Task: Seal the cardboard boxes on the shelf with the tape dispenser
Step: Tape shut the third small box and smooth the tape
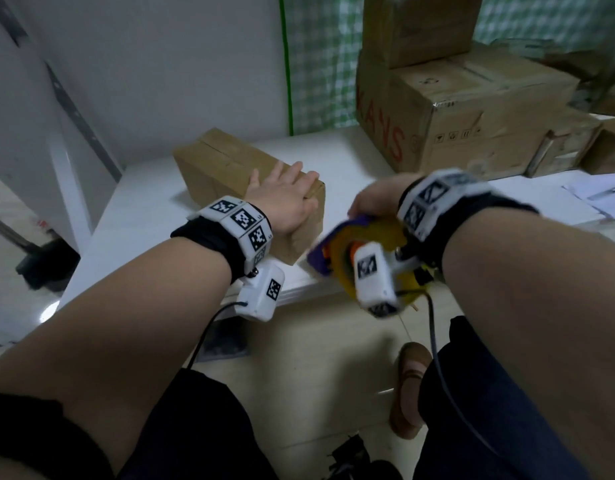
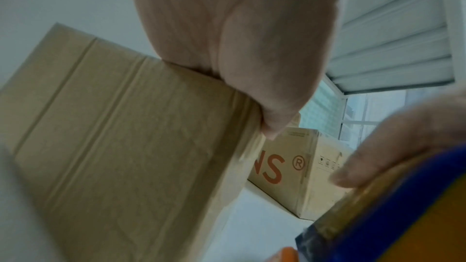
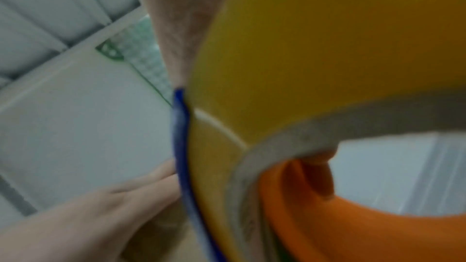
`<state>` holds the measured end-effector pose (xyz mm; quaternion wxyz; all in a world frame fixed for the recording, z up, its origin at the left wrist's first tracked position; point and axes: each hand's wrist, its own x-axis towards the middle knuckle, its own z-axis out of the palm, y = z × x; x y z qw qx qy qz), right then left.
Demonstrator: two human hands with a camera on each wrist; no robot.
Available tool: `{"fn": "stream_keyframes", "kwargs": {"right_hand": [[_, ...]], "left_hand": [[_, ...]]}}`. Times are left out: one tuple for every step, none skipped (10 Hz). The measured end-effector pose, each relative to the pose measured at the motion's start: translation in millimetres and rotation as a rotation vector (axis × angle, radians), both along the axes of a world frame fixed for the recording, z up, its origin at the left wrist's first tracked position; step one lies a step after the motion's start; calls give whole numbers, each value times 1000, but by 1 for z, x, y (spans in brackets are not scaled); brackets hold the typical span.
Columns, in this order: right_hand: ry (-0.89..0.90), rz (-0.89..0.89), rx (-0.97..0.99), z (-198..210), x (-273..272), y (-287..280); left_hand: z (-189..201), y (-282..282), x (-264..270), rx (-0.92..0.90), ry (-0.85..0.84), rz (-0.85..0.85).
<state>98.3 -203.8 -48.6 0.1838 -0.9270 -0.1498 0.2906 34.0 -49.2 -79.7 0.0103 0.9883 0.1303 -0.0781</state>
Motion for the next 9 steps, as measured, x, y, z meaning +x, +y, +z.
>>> {"fn": "stream_keyframes", "kwargs": {"right_hand": [[27, 41, -21, -12, -2, -5], [30, 0, 46, -6, 7, -9], [3, 9, 81, -4, 12, -6], [-3, -2, 101, 5, 13, -7], [-50, -89, 139, 23, 16, -13], [-33, -193, 203, 34, 20, -25], [-137, -251, 213, 30, 19, -35], [-210, -280, 271, 19, 20, -38], [-200, -302, 350, 15, 18, -33]], "left_hand": [[-1, 7, -1, -24, -2, 1], [-1, 12, 1, -56, -13, 8], [-3, 11, 2, -40, -31, -5], [-3, 10, 2, -48, -34, -31], [-1, 11, 0, -40, -36, -71], [2, 15, -5, -49, -27, -117], [4, 25, -11, -71, -34, -176], [6, 35, -20, -92, -100, -233], [6, 40, -28, -127, -209, -203]]}}
